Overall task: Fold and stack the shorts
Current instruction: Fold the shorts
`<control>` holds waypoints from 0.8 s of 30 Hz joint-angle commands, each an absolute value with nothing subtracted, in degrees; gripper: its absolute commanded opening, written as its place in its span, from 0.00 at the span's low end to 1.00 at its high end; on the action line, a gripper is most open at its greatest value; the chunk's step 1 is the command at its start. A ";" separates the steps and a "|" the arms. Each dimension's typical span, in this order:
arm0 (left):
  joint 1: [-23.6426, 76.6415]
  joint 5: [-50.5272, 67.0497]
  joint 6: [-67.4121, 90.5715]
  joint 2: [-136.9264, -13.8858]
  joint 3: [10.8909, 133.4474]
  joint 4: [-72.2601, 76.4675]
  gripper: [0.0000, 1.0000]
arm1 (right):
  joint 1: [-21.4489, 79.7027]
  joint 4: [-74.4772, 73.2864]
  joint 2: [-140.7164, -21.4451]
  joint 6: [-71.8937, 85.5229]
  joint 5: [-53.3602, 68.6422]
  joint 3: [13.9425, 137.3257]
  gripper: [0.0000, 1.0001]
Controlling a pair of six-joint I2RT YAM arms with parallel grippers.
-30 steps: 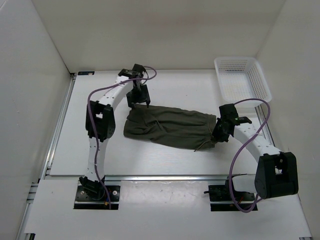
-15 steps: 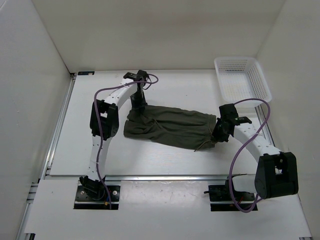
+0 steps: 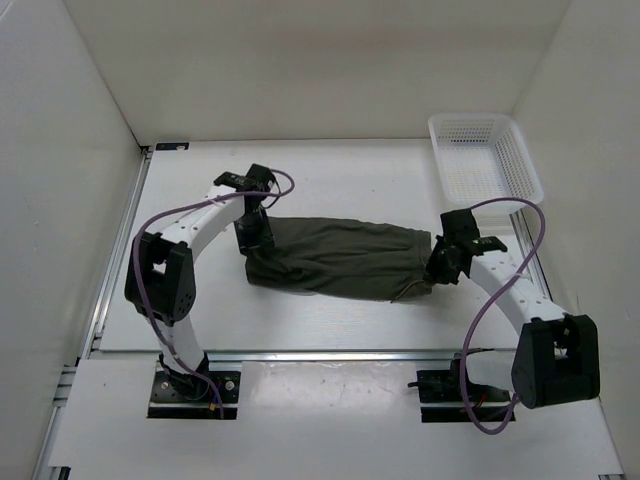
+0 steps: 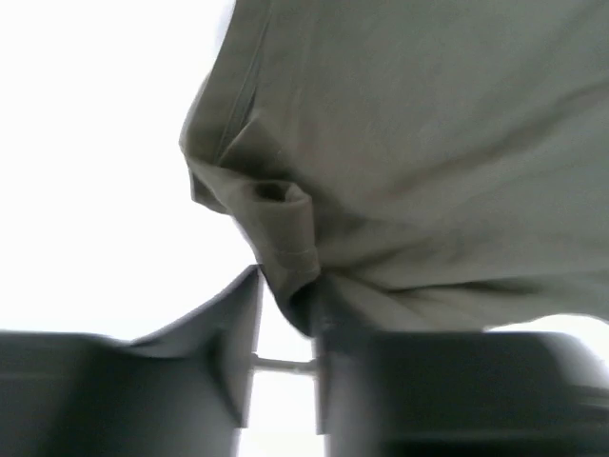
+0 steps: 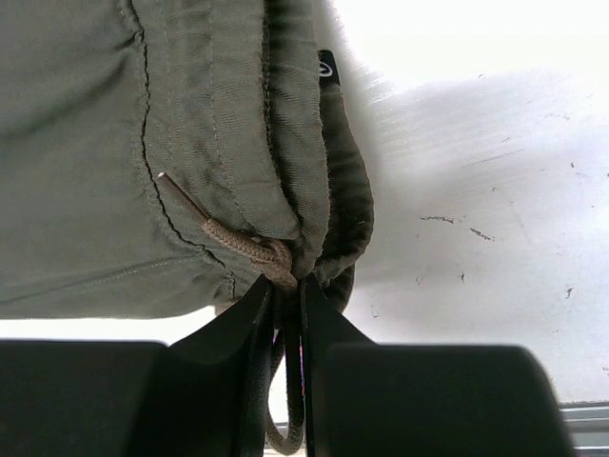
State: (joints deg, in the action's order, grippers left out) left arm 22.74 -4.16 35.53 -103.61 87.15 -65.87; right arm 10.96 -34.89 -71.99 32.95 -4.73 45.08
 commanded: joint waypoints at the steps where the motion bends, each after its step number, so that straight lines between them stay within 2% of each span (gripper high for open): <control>1: 22.76 -4.22 37.27 -101.08 78.17 -61.00 0.50 | 10.81 -36.56 -68.30 32.78 -7.73 42.81 0.00; 3: 22.76 -3.69 37.27 -101.07 75.60 -59.86 0.52 | 10.81 -37.27 -67.24 33.49 -8.26 41.58 0.05; 4: 22.76 -3.69 37.27 -101.07 74.63 -59.33 0.68 | 10.81 -37.27 -66.71 34.10 -7.65 41.05 0.15; 5: 22.24 -3.69 37.79 -100.47 73.92 -59.33 0.76 | 10.81 -37.27 -65.93 34.10 -7.65 41.04 0.22; 7: 22.24 -3.69 37.79 -99.85 73.21 -59.33 0.76 | 10.81 -37.79 -65.40 35.42 -7.03 40.43 0.37; 9: 22.24 -3.69 38.32 -98.09 72.51 -59.33 0.78 | 10.81 -39.29 -64.69 36.73 -7.03 40.43 0.46; 10: 22.24 -3.69 38.32 -97.48 71.64 -58.80 0.78 | 10.81 -40.07 -63.82 36.74 -7.03 40.43 0.55; 11: 22.24 -3.69 38.84 -96.69 71.11 -58.80 0.91 | 10.81 -40.95 -63.29 37.26 -7.03 41.04 0.58; 14: 21.54 -2.38 38.85 -96.68 69.00 -57.23 1.00 | 10.81 -41.84 -61.18 38.58 -6.42 42.36 0.75; 17: 20.40 0.78 38.23 -97.82 66.36 -52.67 1.00 | 10.03 -42.54 -60.56 40.42 -3.71 42.89 0.85; 21: 20.39 4.30 38.23 -102.56 65.65 -48.70 0.99 | 6.78 -40.62 -62.66 43.50 2.01 41.76 0.86; 23: 20.39 4.92 38.23 -105.37 66.27 -48.00 0.94 | 6.24 -38.51 -63.19 45.78 6.41 40.61 0.86; 24: 21.09 4.92 38.23 -106.08 67.75 -47.99 0.85 | 5.63 -36.93 -64.85 46.49 7.11 40.08 0.86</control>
State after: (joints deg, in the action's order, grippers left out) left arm 20.45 2.28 38.39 -104.60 66.11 -51.68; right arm 6.66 -39.97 -63.09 42.85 1.06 40.71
